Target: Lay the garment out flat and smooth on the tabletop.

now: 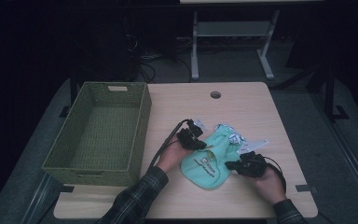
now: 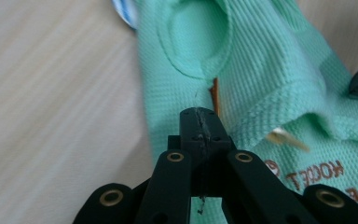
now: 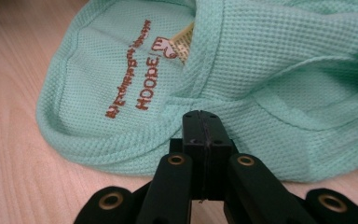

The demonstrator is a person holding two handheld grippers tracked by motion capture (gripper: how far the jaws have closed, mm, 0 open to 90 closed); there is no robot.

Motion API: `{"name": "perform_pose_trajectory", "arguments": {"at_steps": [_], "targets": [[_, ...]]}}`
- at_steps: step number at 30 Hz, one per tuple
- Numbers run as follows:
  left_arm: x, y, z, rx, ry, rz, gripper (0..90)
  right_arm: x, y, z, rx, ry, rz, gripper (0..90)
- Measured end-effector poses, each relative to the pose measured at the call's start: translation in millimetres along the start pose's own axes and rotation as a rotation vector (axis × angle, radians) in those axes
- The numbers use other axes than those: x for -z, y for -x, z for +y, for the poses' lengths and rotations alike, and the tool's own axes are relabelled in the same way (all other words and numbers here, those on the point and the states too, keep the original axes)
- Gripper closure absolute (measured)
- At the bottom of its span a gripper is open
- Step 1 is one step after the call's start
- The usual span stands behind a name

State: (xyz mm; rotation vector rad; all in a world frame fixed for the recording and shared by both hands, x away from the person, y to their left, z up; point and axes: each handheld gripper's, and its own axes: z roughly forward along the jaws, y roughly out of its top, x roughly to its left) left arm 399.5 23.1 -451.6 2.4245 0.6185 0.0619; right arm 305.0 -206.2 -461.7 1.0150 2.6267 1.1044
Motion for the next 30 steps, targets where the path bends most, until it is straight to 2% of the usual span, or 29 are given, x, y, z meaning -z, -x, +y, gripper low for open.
{"name": "perform_pose_trajectory", "arguments": {"at_steps": [3, 4, 7, 8, 10, 14, 17, 18, 24, 30], "targets": [[-5.2, 2.1, -2.6, -0.021, -0.007, 0.006, 89.3, -1.6, -0.5, 0.1, 0.007, -0.01, -0.001, 89.7], [-5.9, 2.8, -2.9, -0.005, 0.006, 0.005, 89.3, -2.1, -0.5, 0.0, 0.007, -0.017, 0.001, 89.7], [-5.1, 2.3, -3.4, -0.002, 0.007, 0.023, 89.3, -4.9, -0.5, -1.4, 0.006, -0.026, 0.007, 89.7], [-3.6, 0.5, -3.8, -0.017, -0.006, 0.03, 89.3, -4.8, -0.7, -1.5, -0.003, -0.026, 0.008, 89.7], [-1.0, -2.2, -5.9, -0.008, -0.009, 0.052, 89.3, -4.2, 0.9, -1.8, 0.002, -0.031, 0.008, 89.7], [4.5, -7.8, -12.0, 0.024, -0.007, 0.066, 89.4, -1.7, 4.7, -3.4, 0.0, -0.033, -0.005, 89.7], [9.1, -9.6, -17.1, 0.032, -0.014, 0.079, 89.5, 1.1, 9.0, -4.9, -0.006, -0.036, -0.02, 89.8], [11.1, -9.9, -18.6, 0.022, -0.025, 0.082, 89.5, 2.2, 10.7, -5.4, -0.01, -0.038, -0.026, 89.8], [16.1, 4.5, -26.0, 0.002, -0.042, 0.075, 89.5, 6.8, 21.4, -8.1, -0.036, -0.034, -0.054, 89.8], [20.3, 21.2, -33.8, -0.014, -0.052, 0.034, 89.5, 7.1, 25.1, -6.9, -0.041, -0.036, -0.073, 89.8]]}}
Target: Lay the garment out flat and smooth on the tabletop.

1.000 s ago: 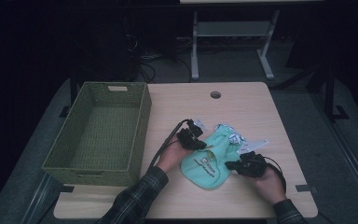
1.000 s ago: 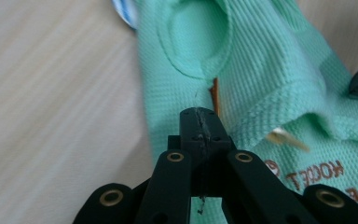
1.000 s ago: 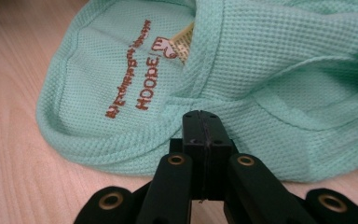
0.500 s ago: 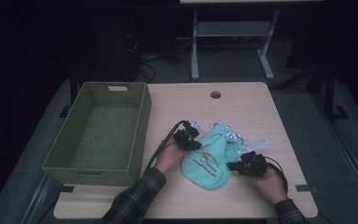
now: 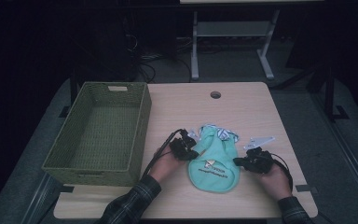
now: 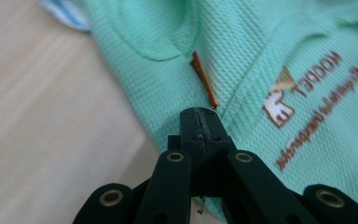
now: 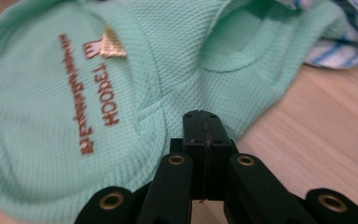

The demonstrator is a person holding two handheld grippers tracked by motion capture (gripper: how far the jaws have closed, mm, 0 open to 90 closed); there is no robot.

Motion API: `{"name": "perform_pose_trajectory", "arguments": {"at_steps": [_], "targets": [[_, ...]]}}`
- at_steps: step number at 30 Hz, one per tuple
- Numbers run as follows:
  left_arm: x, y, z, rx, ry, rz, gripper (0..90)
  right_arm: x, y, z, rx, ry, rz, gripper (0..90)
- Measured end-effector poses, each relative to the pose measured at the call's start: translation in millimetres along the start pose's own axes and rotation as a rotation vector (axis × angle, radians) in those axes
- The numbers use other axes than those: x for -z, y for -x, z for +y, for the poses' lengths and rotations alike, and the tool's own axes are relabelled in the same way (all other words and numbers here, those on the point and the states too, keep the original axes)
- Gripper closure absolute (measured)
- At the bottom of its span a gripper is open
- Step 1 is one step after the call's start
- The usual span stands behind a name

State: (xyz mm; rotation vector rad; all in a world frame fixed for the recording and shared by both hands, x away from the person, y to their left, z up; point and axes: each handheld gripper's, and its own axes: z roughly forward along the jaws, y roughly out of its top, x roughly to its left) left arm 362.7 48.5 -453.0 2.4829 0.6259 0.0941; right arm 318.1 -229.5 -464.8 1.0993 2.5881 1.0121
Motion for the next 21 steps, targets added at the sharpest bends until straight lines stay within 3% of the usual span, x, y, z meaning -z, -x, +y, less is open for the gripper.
{"name": "perform_pose_trajectory", "arguments": {"at_steps": [10, 14, 17, 21], "targets": [[2.3, 25.2, -9.1, 0.0, 0.011, -0.089, 89.5, -3.4, 10.2, 5.0, -0.004, 0.01, -0.033, 89.8], [0.1, 34.9, -7.3, -0.027, 0.01, -0.117, 89.4, -4.5, 13.8, 6.5, -0.014, 0.013, -0.041, 89.8], [0.6, 34.5, -5.2, -0.027, 0.019, -0.112, 89.3, -3.8, 13.9, 6.9, -0.012, 0.017, -0.048, 89.7], [8.2, 22.2, 0.6, -0.011, 0.045, -0.085, 89.3, 3.8, 9.6, 5.4, -0.007, 0.037, -0.043, 89.7]]}}
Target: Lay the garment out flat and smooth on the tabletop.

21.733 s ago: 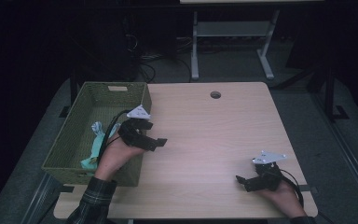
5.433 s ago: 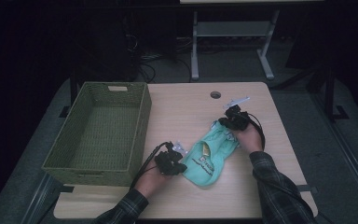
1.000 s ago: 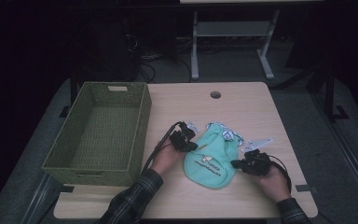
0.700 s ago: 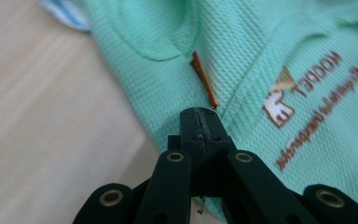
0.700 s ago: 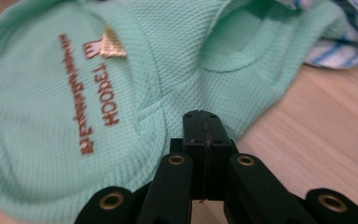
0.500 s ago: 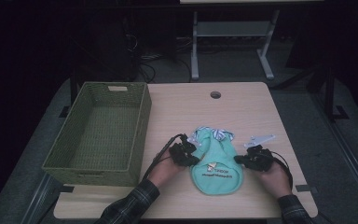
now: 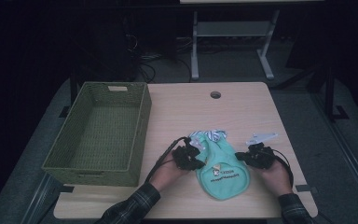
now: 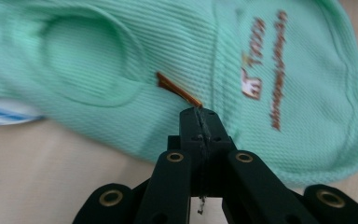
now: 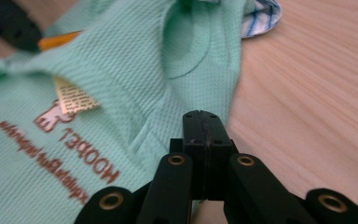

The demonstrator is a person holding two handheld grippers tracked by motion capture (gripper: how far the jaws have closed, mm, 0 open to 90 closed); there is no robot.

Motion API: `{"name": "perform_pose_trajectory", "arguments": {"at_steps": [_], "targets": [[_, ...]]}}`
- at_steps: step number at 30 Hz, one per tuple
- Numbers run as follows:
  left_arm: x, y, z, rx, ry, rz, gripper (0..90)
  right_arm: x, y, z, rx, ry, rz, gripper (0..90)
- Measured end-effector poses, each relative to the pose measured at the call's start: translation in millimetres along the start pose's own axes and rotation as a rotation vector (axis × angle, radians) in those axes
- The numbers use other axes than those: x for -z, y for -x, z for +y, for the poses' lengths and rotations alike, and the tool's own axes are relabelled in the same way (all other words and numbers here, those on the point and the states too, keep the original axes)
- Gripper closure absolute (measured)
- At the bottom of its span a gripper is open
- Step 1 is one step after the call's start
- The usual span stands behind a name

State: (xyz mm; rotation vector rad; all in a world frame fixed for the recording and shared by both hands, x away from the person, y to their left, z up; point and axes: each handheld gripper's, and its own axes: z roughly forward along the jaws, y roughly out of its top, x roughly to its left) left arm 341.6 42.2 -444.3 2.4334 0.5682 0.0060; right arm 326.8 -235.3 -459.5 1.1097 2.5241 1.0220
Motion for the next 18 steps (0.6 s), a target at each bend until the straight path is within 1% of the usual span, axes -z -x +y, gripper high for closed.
{"name": "perform_pose_trajectory", "arguments": {"at_steps": [1, 2, 3, 6, 8, 9, 11, 13, 14, 15, 16, 17, 18], "targets": [[2.8, -4.7, 2.4, -0.006, 0.002, 0.012, 89.3, 2.5, -1.4, -0.8, 0.003, 0.0, 0.0, 89.7], [5.5, -10.6, 5.6, -0.002, 0.011, 0.026, 89.3, 4.5, -2.8, -1.8, 0.002, 0.0, 0.0, 89.7], [6.9, -15.1, 8.1, 0.01, 0.023, 0.039, 89.3, 6.6, -4.2, -3.6, 0.006, 0.001, 0.001, 89.7], [10.7, -27.4, 14.4, 0.022, 0.038, 0.07, 89.3, 11.1, -8.3, -6.4, 0.006, 0.002, 0.003, 89.7], [13.8, -36.0, 18.9, 0.043, 0.058, 0.081, 89.0, 14.3, -11.5, -8.0, 0.012, 0.005, 0.005, 89.6], [15.1, -39.1, 20.6, 0.043, 0.057, 0.087, 88.9, 15.7, -13.8, -9.1, 0.017, 0.006, 0.006, 89.6], [16.5, -46.7, 25.1, 0.052, 0.064, 0.112, 88.9, 17.4, -17.8, -11.2, 0.012, 0.002, 0.015, 89.7], [15.1, -55.3, 29.4, 0.064, 0.075, 0.13, 88.9, 17.9, -20.8, -13.9, 0.022, -0.001, 0.019, 89.6], [15.1, -55.3, 29.4, 0.064, 0.075, 0.13, 89.0, 18.1, -21.8, -15.1, 0.021, -0.005, 0.02, 89.6], [11.6, -63.8, 33.7, 0.077, 0.078, 0.137, 88.9, 18.2, -22.2, -16.2, 0.024, -0.009, 0.02, 89.6], [11.6, -63.8, 33.7, 0.077, 0.078, 0.137, 89.0, 18.5, -22.5, -17.2, 0.023, -0.008, 0.022, 89.6], [6.5, -70.5, 38.4, 0.088, 0.075, 0.138, 88.9, 19.4, -22.9, -17.9, 0.02, -0.011, 0.021, 89.6], [3.4, -73.3, 40.3, 0.087, 0.072, 0.142, 88.9, 19.8, -23.0, -18.2, 0.019, -0.011, 0.023, 89.6]]}}
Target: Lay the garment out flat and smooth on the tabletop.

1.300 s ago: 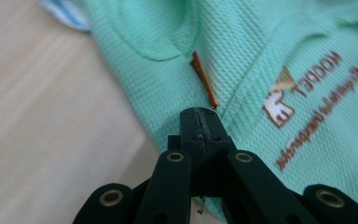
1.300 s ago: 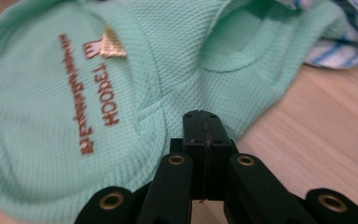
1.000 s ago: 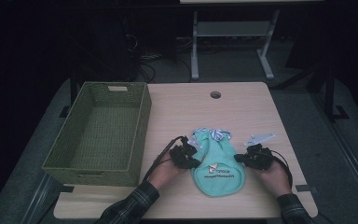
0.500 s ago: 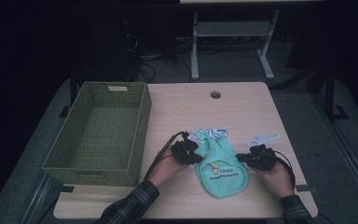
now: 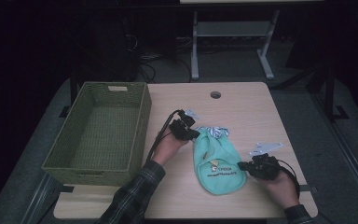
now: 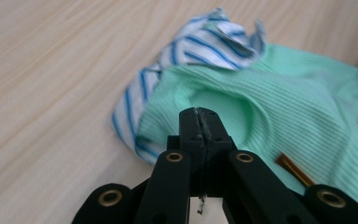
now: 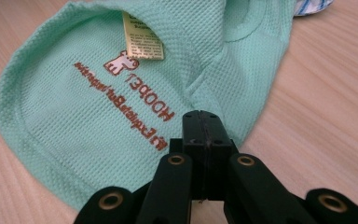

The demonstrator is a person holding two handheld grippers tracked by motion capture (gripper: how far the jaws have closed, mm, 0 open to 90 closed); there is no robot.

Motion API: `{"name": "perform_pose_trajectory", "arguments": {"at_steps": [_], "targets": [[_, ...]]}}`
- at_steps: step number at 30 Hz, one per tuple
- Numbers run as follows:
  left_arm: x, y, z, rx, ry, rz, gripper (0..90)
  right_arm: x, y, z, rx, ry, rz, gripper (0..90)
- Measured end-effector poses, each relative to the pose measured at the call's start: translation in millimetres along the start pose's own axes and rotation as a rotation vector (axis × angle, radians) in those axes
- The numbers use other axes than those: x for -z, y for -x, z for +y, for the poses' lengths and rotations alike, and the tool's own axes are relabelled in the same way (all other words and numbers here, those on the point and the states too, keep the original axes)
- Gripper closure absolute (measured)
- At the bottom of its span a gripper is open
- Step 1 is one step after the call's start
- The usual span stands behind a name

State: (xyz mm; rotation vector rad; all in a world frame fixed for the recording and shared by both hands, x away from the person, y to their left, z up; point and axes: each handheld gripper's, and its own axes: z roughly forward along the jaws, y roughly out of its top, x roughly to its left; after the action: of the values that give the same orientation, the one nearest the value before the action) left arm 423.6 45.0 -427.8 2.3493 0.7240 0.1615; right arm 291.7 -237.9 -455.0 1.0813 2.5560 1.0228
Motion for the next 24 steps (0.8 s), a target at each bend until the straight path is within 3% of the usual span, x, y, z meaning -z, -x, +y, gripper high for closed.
{"name": "perform_pose_trajectory", "arguments": {"at_steps": [1, 6, 9, 13, 17, 19, 24], "targets": [[-4.4, -0.7, 1.7, 0.018, 0.004, 0.002, 89.0, 0.2, -0.1, -0.5, 0.002, 0.0, 0.002, 89.6], [-21.4, -10.3, 2.6, 0.011, -0.046, 0.049, 89.0, -6.0, -1.2, -3.1, 0.01, -0.042, 0.003, 89.8], [-28.8, -12.8, -3.0, -0.012, -0.107, 0.072, 89.4, -6.7, -0.5, -3.3, 0.008, -0.045, 0.006, 89.9], [-23.5, -12.2, -11.1, 0.007, -0.091, 0.057, 89.6, -4.2, 3.5, -4.3, 0.005, -0.057, -0.023, 89.9], [-13.5, -3.4, -23.9, -0.004, -0.096, 0.045, 89.6, -2.1, 11.9, -5.7, -0.014, -0.054, -0.042, 89.9], [-8.6, 0.4, -31.4, 0.01, -0.088, 0.026, 89.6, -1.7, 15.9, -5.8, -0.022, -0.054, -0.046, 89.9], [2.1, 12.5, -43.2, -0.008, -0.106, 0.015, 89.6, -4.0, 24.8, -2.9, -0.023, -0.048, -0.058, 89.9]]}}
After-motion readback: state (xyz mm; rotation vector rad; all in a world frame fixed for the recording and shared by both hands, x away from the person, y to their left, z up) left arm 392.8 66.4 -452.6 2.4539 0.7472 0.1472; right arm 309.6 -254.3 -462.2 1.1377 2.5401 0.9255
